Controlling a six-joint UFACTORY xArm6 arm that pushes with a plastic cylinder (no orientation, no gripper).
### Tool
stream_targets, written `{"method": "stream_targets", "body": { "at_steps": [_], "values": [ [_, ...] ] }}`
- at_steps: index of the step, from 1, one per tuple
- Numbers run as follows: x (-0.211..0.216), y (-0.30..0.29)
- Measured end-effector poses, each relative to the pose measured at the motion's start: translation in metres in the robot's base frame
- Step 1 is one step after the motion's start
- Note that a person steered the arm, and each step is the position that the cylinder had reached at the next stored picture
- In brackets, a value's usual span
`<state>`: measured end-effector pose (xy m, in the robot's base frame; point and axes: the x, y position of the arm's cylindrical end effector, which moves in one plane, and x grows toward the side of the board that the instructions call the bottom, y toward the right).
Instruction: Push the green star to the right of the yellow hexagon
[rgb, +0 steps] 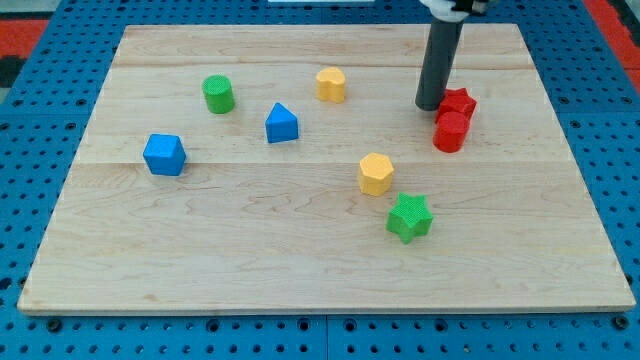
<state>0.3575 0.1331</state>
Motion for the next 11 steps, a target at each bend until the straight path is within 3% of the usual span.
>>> {"method": "stream_targets", "body": {
  "at_steps": [1,3,4,5,8,10,11],
  "values": [
    [0.007,-0.062],
    [0.111,-0.141],
    [0.181,-0.141],
    [0.207,-0.074],
    [0.155,-0.016],
    [0.138,-0.080],
    [0.129,-0.057]
  ]
}}
